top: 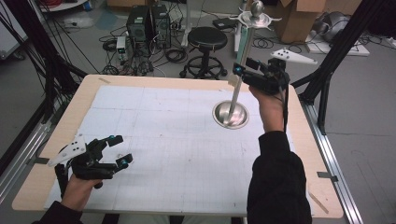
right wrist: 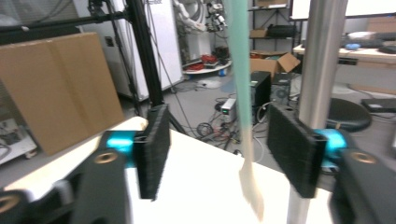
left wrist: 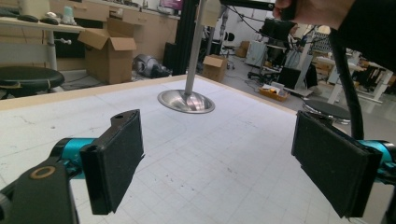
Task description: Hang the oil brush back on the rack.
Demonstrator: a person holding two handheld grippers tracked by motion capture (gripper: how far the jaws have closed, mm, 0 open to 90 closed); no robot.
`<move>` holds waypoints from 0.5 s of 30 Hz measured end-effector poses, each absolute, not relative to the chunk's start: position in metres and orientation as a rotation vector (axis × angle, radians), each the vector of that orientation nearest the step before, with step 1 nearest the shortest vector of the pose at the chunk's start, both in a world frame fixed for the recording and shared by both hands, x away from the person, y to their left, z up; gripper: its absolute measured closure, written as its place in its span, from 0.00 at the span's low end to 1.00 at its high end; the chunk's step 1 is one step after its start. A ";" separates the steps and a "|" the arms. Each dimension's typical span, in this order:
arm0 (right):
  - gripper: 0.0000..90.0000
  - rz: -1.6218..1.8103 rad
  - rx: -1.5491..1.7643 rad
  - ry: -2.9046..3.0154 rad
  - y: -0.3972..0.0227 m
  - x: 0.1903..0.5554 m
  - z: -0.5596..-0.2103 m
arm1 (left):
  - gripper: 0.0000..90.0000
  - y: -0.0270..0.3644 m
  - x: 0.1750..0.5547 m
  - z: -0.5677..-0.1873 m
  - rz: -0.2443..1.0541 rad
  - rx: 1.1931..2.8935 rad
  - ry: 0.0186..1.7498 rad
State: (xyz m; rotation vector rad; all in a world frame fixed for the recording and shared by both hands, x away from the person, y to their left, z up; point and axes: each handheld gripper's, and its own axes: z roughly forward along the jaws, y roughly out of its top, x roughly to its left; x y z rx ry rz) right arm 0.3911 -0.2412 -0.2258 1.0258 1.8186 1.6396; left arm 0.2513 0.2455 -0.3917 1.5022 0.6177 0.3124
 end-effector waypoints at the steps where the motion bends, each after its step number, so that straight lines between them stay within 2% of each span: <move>1: 0.37 1.623 1.026 1.815 -0.242 0.386 -0.229 | 0.19 0.246 0.251 -0.392 0.314 1.500 0.620; 9: 0.23 1.504 0.994 1.920 -0.247 0.345 -0.289 | 0.19 0.251 0.253 -0.392 0.332 1.479 0.645; 15: 0.22 1.409 0.929 1.993 -0.249 0.307 -0.340 | 0.19 0.252 0.254 -0.394 0.342 1.489 0.658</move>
